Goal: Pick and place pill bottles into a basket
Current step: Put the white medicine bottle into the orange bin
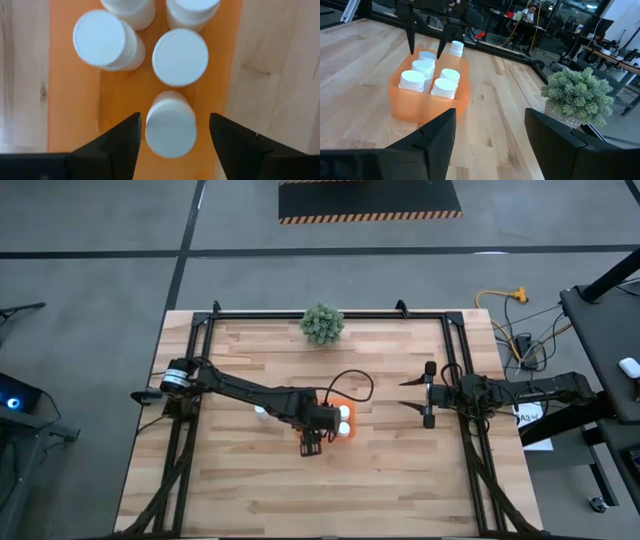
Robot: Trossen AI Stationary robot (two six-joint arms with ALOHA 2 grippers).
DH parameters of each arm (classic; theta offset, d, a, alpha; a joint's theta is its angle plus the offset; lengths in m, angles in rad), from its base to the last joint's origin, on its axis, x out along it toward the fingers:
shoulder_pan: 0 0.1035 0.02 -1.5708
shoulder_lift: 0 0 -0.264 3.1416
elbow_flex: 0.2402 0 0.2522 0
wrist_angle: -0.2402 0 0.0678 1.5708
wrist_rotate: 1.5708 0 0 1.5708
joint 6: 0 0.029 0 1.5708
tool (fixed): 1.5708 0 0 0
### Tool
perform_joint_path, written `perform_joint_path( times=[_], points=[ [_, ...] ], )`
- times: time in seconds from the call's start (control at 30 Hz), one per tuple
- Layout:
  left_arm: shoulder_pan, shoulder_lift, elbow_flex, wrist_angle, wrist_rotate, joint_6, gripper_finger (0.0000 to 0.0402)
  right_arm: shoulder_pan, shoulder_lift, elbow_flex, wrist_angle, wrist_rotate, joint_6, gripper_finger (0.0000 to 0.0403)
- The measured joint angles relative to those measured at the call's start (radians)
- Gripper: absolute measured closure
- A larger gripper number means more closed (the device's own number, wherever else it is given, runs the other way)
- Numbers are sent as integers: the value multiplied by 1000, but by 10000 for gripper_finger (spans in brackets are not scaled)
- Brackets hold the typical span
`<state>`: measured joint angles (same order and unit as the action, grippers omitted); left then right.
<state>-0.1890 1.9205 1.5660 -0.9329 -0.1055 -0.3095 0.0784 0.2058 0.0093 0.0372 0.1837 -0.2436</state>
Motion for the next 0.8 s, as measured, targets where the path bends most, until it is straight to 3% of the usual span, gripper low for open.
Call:
perform_joint_path(
  times=[0.53,0.8],
  points=[
    [0,-51,6,-3,0,-15,178,0,0,0,0,0,0,177],
    [0,-133,0,-122,-21,-84,178,0,0,0,0,-1,0,177]
  ],
)
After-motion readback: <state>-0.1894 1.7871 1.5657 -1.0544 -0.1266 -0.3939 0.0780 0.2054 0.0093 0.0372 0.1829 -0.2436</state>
